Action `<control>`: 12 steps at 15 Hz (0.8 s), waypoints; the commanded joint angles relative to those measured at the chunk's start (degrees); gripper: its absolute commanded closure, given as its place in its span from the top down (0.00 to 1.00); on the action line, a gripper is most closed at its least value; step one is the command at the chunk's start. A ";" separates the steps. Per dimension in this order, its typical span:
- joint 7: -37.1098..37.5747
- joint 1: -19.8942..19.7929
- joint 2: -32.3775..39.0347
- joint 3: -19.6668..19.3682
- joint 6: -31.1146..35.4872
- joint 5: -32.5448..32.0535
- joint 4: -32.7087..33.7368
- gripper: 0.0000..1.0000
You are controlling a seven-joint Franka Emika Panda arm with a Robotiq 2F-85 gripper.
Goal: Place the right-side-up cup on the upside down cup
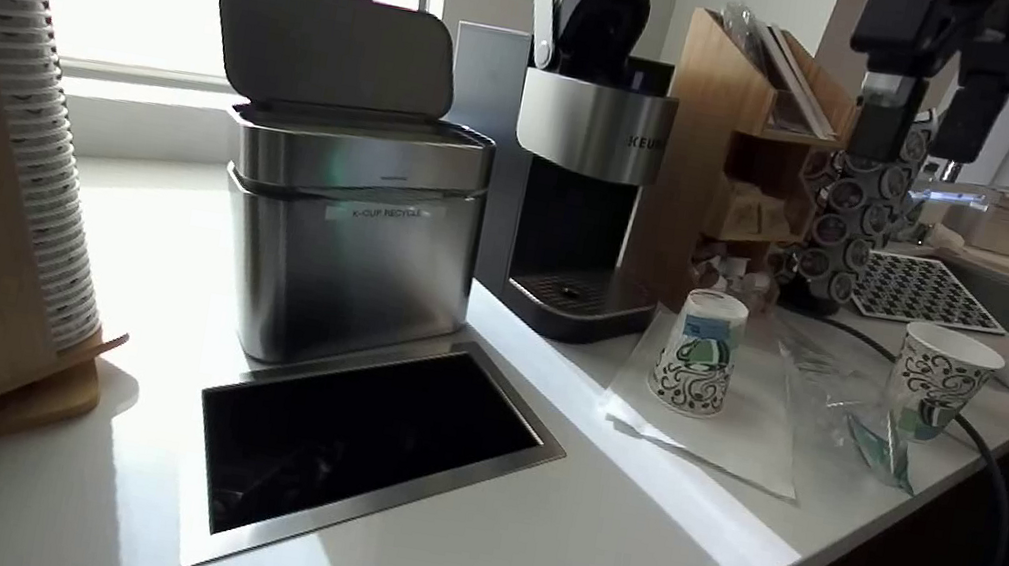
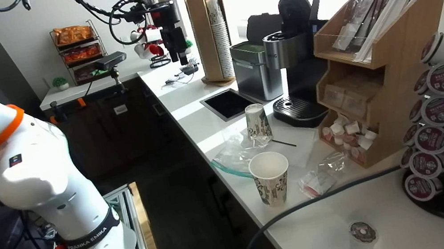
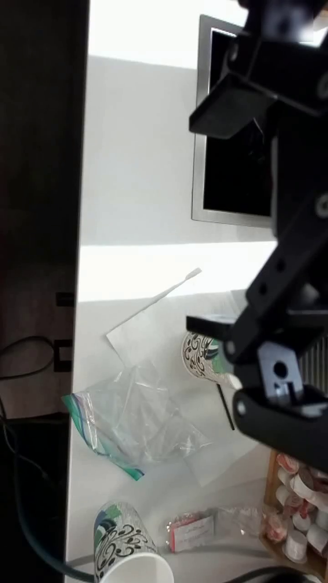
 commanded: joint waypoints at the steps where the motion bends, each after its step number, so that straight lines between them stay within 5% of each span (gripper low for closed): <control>1: 1.07 -0.01 0.18 -1.23 -0.64 -0.18 -0.01 1.00; 7: 5.01 -4.34 -4.20 -6.41 -0.64 -0.27 -2.46 1.00; 12: 9.10 -11.89 -6.87 -12.13 0.16 -2.23 -4.63 1.00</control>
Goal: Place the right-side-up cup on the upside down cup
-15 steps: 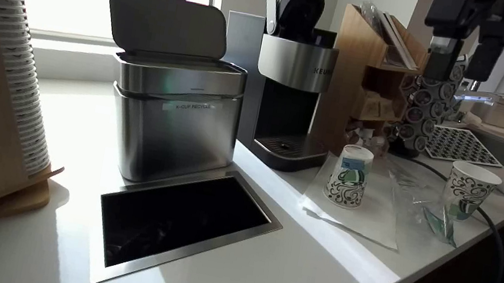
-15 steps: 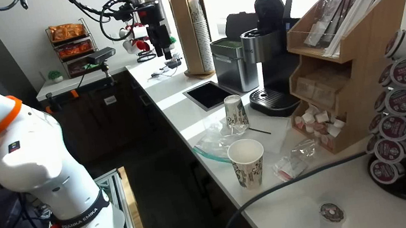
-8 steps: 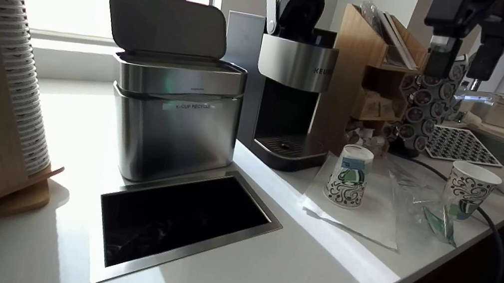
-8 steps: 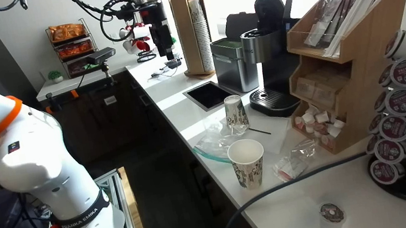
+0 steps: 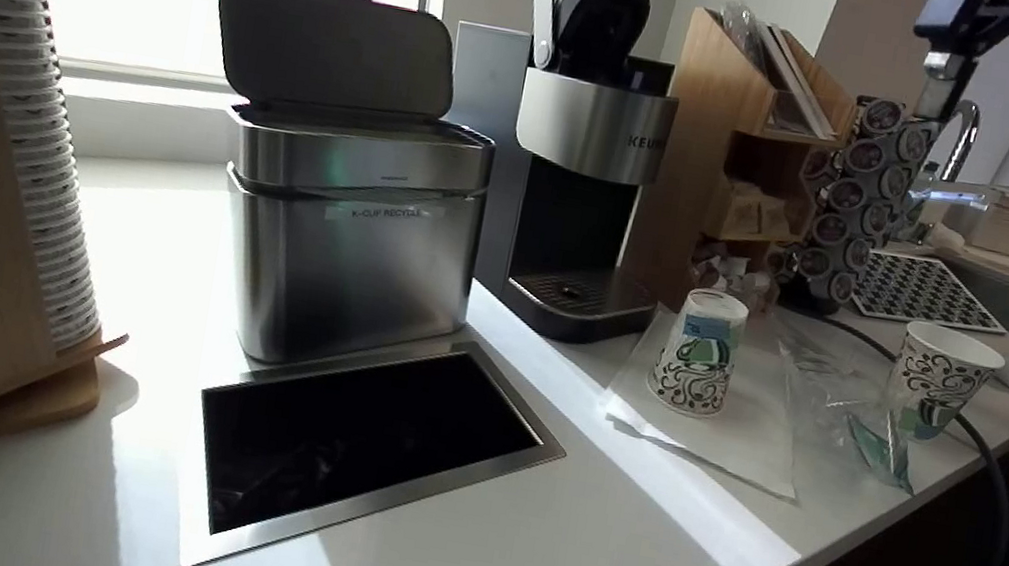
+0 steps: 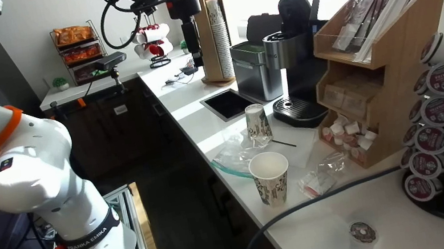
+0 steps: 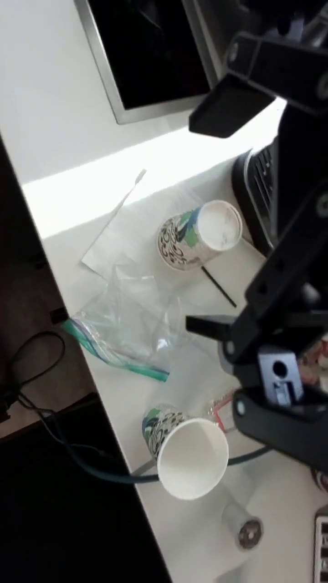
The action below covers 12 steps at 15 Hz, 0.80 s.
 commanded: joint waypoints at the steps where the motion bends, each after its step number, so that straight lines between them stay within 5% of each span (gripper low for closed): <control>1: 3.93 -5.10 -3.17 -3.07 -0.26 -1.49 -3.04 1.00; 11: 16.06 -20.46 -7.52 -9.77 -0.52 -10.09 -9.34 1.00; 12: 12.57 -18.30 -5.30 -9.89 -0.22 -8.89 -6.79 1.00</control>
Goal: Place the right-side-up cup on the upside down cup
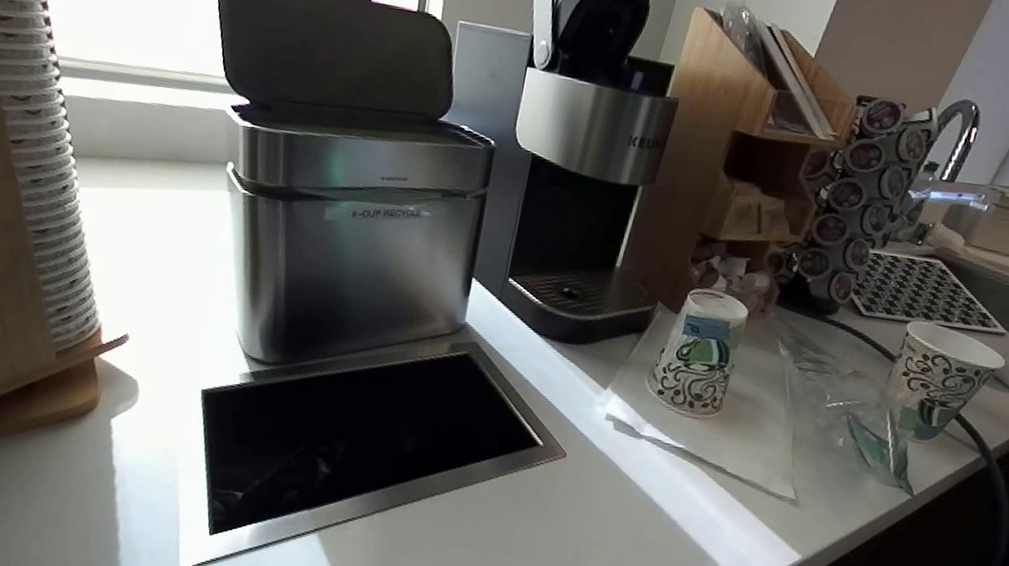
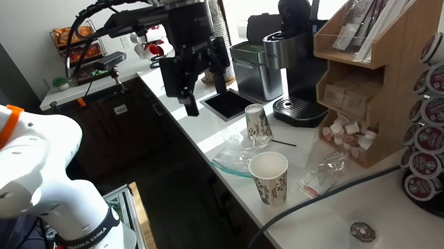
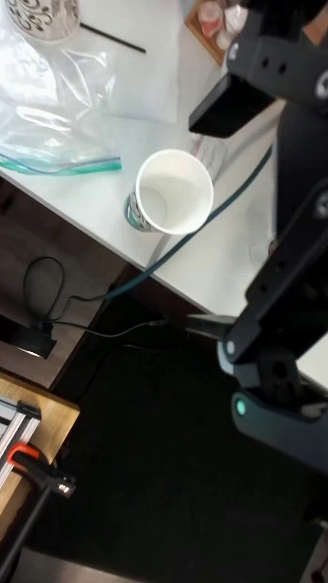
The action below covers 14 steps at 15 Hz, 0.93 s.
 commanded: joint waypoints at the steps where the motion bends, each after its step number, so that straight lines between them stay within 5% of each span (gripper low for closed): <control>1: 0.06 -0.12 -0.08 -0.74 -0.17 -0.34 -0.10 1.00; 8: 1.13 0.33 0.89 0.29 1.55 -1.14 -1.11 1.00; 14: -12.33 2.83 1.52 -2.21 8.44 -0.47 -5.39 1.00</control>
